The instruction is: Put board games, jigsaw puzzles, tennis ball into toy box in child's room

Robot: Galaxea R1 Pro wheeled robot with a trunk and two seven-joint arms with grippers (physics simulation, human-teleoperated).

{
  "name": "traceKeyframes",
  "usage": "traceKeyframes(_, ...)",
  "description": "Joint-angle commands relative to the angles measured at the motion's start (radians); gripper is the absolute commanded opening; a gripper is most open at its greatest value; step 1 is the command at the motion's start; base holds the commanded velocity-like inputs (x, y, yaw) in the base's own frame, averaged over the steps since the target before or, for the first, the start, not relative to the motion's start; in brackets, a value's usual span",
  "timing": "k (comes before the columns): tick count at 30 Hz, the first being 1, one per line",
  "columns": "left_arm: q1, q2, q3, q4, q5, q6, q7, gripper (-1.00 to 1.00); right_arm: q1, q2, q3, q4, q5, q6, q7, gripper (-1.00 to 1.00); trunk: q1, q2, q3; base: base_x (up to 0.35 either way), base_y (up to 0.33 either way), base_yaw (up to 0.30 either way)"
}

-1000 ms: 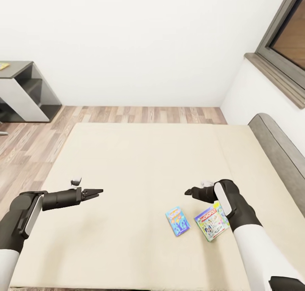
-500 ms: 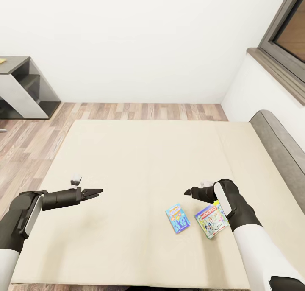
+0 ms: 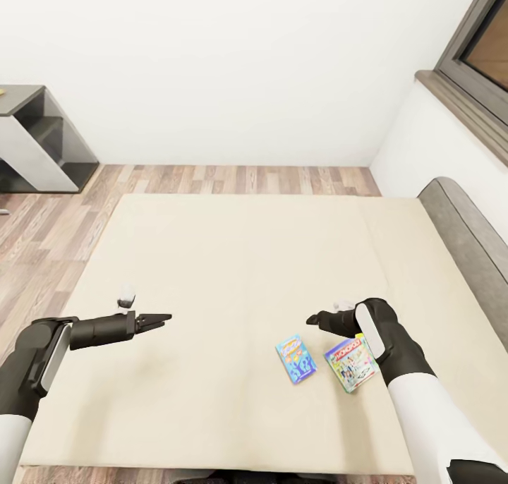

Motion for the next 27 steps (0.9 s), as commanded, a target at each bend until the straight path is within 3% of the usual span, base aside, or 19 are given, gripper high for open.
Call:
traceKeyframes(1,0.000,0.000,0.000,-0.001,0.002,0.008,-0.002,1.00,-0.001,0.000,-0.001,0.000,0.004,0.004,0.005,1.00,0.000,-0.002,-0.003,0.000,0.000,0.000)
traceKeyframes(7,-0.001,0.001,0.001,-0.010,0.003,0.008,-0.004,1.00,-0.001,0.001,-0.001,-0.001,0.005,0.004,0.007,1.00,0.000,-0.002,-0.013,0.000,0.000,0.000)
traceKeyframes(13,-0.002,0.003,0.000,-0.055,0.023,0.008,-0.048,1.00,-0.002,0.001,-0.002,-0.010,0.005,0.004,0.008,1.00,0.000,-0.002,-0.023,0.000,0.000,0.000)
traceKeyframes(20,-0.002,0.023,-0.001,-0.115,0.039,0.008,-0.112,1.00,-0.002,0.001,-0.002,-0.052,0.004,0.004,0.009,1.00,0.000,-0.002,-0.034,0.000,0.000,0.000)
traceKeyframes(27,-0.002,0.033,-0.001,-0.130,0.043,0.008,-0.133,1.00,-0.002,0.003,-0.001,-0.082,0.004,0.004,0.019,1.00,0.000,-0.002,-0.046,0.000,0.000,0.000)
